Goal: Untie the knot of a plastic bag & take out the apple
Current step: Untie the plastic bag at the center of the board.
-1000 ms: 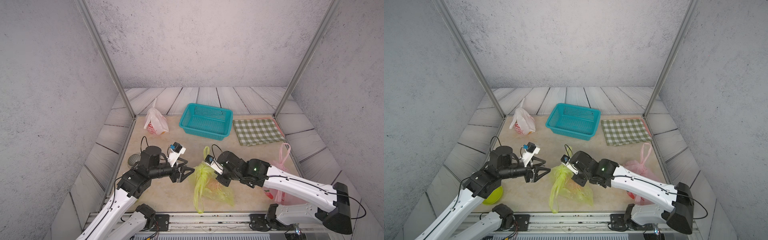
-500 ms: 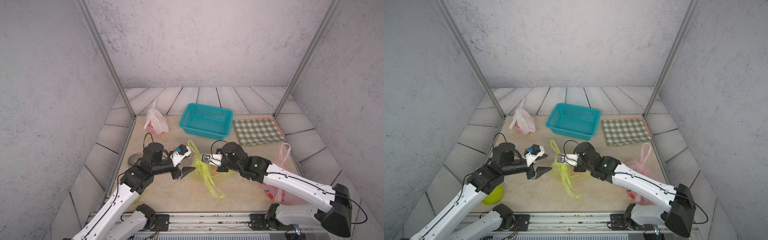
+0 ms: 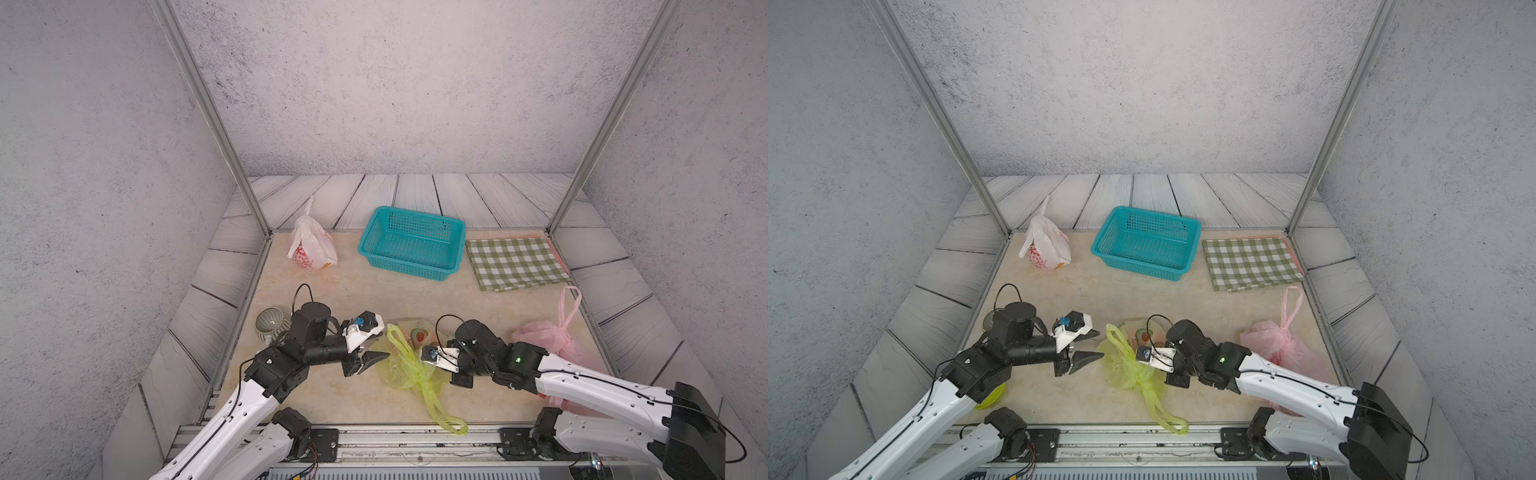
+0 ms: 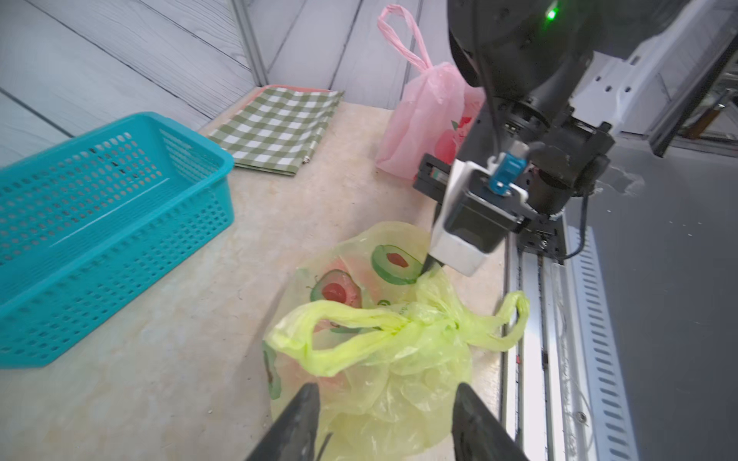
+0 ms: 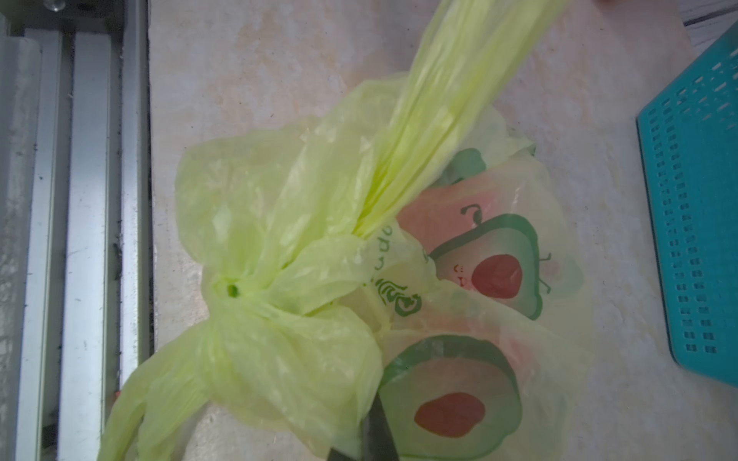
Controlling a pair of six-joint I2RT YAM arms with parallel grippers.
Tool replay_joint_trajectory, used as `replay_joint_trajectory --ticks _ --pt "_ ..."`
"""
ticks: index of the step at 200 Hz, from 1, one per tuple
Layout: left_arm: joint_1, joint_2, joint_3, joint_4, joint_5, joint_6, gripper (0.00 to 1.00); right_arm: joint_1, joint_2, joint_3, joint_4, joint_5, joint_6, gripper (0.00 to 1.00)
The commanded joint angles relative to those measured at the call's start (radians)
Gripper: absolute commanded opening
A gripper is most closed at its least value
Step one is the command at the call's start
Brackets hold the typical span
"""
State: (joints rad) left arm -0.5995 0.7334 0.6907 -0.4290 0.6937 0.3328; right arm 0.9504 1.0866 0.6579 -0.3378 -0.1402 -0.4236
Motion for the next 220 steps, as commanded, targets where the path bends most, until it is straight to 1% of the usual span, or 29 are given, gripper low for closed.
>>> replay_joint_trajectory --ticks 1,16,32,53,69,85,104,129,163,187,220 --pt "-0.069 -0.011 -0.009 -0.014 0.058 0.085 0.55 0.001 -0.001 0.021 0.03 0.04 0.088 0.0" --pt "-0.135 0.01 0.001 -0.053 0.008 0.151 0.57 -0.001 0.007 0.029 0.036 0.046 0.106 0.0" --pt "-0.205 0.049 0.027 -0.102 -0.063 0.219 0.58 -0.002 0.016 0.042 0.036 0.002 0.104 0.0" --pt "-0.27 0.089 0.058 -0.109 -0.154 0.245 0.58 -0.001 0.029 0.063 0.027 -0.041 0.115 0.0" --pt "-0.325 0.131 0.082 -0.112 -0.268 0.279 0.6 -0.002 0.029 0.07 0.028 -0.056 0.129 0.0" --pt "-0.363 0.201 0.122 -0.128 -0.388 0.301 0.6 -0.002 0.023 0.067 0.037 -0.063 0.135 0.0" --pt "-0.369 0.267 0.143 -0.123 -0.456 0.294 0.6 -0.002 0.021 0.059 0.043 -0.064 0.135 0.0" --pt "-0.37 0.318 0.137 -0.109 -0.505 0.29 0.6 -0.002 0.017 0.057 0.043 -0.072 0.139 0.0" --pt "-0.369 0.361 0.131 -0.12 -0.542 0.287 0.59 -0.001 0.006 0.044 0.058 -0.063 0.136 0.0" --pt "-0.37 0.365 0.121 -0.1 -0.533 0.27 0.61 -0.002 -0.001 0.039 0.065 -0.059 0.135 0.0" --pt "-0.368 0.387 0.127 -0.101 -0.458 0.241 0.65 -0.001 0.003 0.035 0.076 -0.068 0.134 0.0"
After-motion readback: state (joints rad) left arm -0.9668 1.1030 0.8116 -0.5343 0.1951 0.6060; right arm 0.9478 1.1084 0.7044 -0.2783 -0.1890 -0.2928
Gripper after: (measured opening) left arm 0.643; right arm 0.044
